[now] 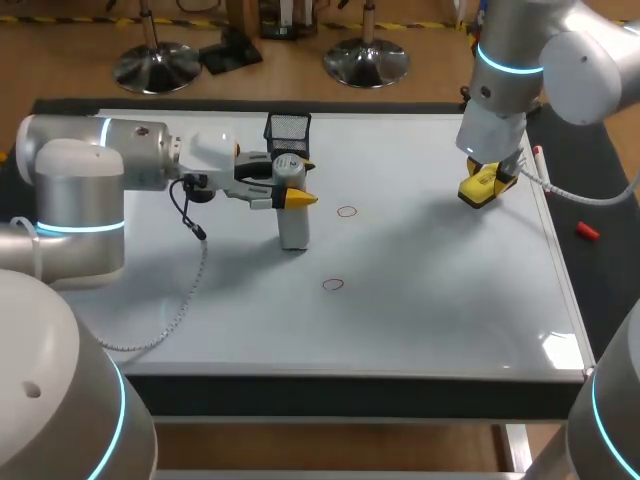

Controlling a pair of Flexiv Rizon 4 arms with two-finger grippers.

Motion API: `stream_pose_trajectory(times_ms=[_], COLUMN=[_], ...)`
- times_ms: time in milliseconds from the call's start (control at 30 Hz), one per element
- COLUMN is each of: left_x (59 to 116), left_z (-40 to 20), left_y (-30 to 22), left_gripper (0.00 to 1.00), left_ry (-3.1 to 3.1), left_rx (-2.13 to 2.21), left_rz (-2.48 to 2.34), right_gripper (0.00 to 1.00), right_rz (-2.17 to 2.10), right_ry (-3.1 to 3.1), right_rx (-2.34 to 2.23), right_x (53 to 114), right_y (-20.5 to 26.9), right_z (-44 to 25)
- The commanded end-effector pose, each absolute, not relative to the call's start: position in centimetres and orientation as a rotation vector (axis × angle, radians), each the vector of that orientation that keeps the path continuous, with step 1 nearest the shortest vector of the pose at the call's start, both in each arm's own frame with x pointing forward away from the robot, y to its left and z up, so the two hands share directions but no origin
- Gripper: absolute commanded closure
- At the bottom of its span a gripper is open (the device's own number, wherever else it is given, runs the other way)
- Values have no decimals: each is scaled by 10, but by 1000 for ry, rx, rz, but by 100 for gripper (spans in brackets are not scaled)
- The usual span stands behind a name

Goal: Pick up the inspection probe, press it on each red-marked spot on the whiteboard one by one, put down the probe, pick up the eraser, and wipe off all the red marks.

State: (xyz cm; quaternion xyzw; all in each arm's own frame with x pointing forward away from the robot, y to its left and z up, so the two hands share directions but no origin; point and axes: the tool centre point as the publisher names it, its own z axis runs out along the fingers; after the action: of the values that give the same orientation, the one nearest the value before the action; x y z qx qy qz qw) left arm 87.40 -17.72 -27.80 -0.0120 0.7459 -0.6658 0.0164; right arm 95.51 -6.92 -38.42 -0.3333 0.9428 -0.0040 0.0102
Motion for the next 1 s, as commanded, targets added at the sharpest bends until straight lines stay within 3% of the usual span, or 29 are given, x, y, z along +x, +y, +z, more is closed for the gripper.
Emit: stream_pose_trajectory(times_ms=[33,533,1000], left_x=[873,866,855], left_z=[-279,-256,-240], left_y=[-176,-152,-87], left_gripper=[100,100,100], left_ry=[2313,2259,2120], left_rx=[-40,-79,-262], left_rz=[-2068,-2006,-1917], right_gripper=[100,100,100], right_rz=[-17,-17,-17], right_ry=[2943,2943,2943], right_rx=[-1043,-1043,-1043], right_x=[955,955,955], right_y=[-70,-70,-70], right_z=[-383,-383,-383])
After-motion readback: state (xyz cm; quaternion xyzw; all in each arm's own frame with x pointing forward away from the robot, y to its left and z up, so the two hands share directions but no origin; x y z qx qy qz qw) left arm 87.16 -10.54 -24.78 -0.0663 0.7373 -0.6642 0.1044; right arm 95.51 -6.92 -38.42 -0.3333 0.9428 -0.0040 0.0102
